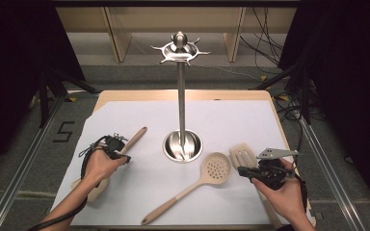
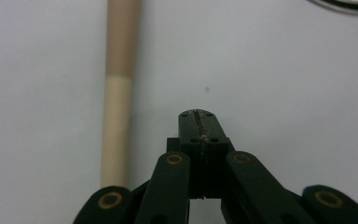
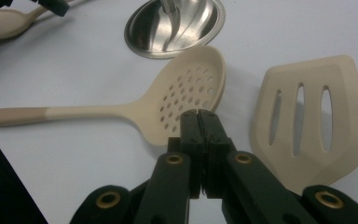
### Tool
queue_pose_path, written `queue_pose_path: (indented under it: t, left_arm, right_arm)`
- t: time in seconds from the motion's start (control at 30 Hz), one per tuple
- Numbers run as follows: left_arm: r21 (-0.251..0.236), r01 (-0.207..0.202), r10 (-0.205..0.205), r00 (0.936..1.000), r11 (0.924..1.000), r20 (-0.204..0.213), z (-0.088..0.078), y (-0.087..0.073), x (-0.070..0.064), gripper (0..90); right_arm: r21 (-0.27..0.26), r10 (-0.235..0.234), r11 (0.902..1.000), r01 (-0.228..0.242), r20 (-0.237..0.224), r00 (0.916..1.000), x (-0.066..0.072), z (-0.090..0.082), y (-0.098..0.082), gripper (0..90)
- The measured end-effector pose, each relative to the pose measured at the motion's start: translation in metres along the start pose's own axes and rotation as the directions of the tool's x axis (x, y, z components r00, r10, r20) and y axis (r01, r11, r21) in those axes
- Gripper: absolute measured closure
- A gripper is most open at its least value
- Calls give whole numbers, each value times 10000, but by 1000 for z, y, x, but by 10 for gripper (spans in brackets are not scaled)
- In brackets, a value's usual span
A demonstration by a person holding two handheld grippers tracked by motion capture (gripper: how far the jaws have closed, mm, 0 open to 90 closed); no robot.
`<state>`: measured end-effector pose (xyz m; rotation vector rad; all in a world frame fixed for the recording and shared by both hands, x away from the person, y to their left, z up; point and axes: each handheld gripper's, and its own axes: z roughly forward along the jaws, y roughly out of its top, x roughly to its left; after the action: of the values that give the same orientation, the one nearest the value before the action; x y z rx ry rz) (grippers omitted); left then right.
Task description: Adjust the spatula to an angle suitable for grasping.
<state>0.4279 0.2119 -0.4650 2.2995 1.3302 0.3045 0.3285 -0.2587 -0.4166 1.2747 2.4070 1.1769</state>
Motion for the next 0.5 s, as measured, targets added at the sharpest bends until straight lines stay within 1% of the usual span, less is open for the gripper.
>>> queue_pose_path:
  t: [0.03,0.07,0.1,0.13,0.17,0.2,0.27,0.33,0.37,0.4,0.43,0.47,0.5]
  left_arm:
    - [68,77,-77,10000,9999,-55,3,4,2,894]
    - [93,53,-51,9998,9999,-166,4,7,3,894]
    - [99,116,-116,9999,9999,-69,7,10,4,894]
    - [149,133,-132,9999,9998,-50,10,13,5,894]
    - [110,171,-170,9998,9998,-61,12,14,5,894]
    - [199,163,-159,9997,9997,-206,16,17,5,894]
    - [170,226,-222,9995,9996,-230,19,19,6,894]
    - [143,255,-250,9992,9996,-327,19,22,8,895]
    - [59,249,-246,9988,9997,-430,20,23,8,894]
    - [72,279,-275,9986,9996,-460,22,24,9,895]
    - [37,309,-307,9981,9995,-536,22,25,9,895]
    - [97,281,-276,9985,9996,-472,22,26,10,895]
    - [6,337,-336,9979,9994,-556,23,27,9,895]
  right_arm:
    - [80,-104,9999,103,96,9999,1,0,0,900]
    - [80,-104,9999,103,96,9999,1,0,0,900]
    - [105,-177,9998,176,129,9998,0,0,0,900]
    - [191,-119,9997,117,124,9999,1,0,0,900]
    - [247,114,9996,-114,23,9999,2,1,0,900]
    - [196,116,9997,-116,-9,9999,2,2,0,900]
    - [207,98,9997,-99,46,9999,1,1,0,900]
    - [199,66,9998,-65,-46,10000,1,2,-1,900]
    - [268,224,9994,-221,-85,9997,1,2,-1,900]
    - [222,123,9997,-123,11,9999,0,1,-1,900]
    - [214,196,9996,-197,35,9998,1,1,-1,900]
    - [214,196,9996,-197,35,9998,1,1,-1,900]
    - [165,152,9997,-153,20,9999,0,1,-1,900]
